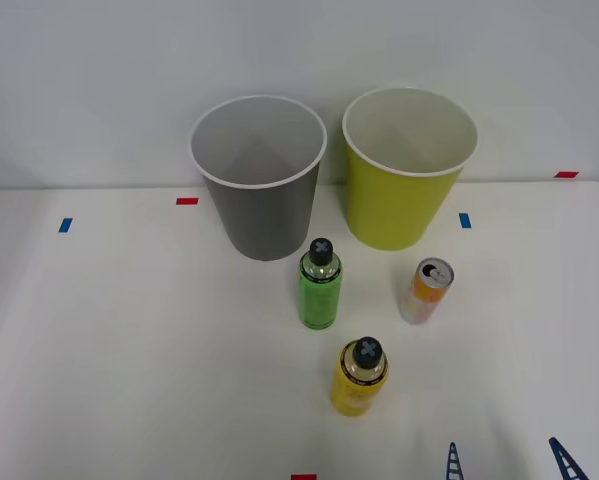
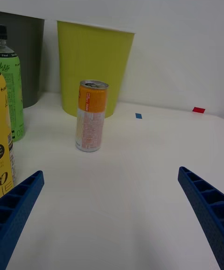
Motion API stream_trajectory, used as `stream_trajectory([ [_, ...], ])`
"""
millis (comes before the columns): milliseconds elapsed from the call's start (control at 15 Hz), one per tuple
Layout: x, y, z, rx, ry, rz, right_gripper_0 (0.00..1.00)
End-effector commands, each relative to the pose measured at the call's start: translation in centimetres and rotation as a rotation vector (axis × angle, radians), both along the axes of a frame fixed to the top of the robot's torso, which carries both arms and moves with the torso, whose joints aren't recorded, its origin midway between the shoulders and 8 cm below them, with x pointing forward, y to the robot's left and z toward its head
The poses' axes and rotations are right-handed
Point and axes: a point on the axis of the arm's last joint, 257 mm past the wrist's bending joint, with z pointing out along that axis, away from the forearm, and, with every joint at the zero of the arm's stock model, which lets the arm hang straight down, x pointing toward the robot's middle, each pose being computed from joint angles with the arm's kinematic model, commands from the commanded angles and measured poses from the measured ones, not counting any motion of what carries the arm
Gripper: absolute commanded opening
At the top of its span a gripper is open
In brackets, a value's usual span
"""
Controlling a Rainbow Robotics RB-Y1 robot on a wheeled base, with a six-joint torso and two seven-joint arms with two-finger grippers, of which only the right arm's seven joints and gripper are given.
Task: Put cans in the gray bin, plastic bottles in the light green bin
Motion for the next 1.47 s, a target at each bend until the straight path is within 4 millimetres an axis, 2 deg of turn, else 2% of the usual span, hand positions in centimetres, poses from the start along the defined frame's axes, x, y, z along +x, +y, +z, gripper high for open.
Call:
stream_trajectory([
  [67,0.00,0.00,0.00,0.000,0.000,0.000,1.00],
  [1467,0.00,0.00,0.00,0.000,0.000,0.000,1.00],
])
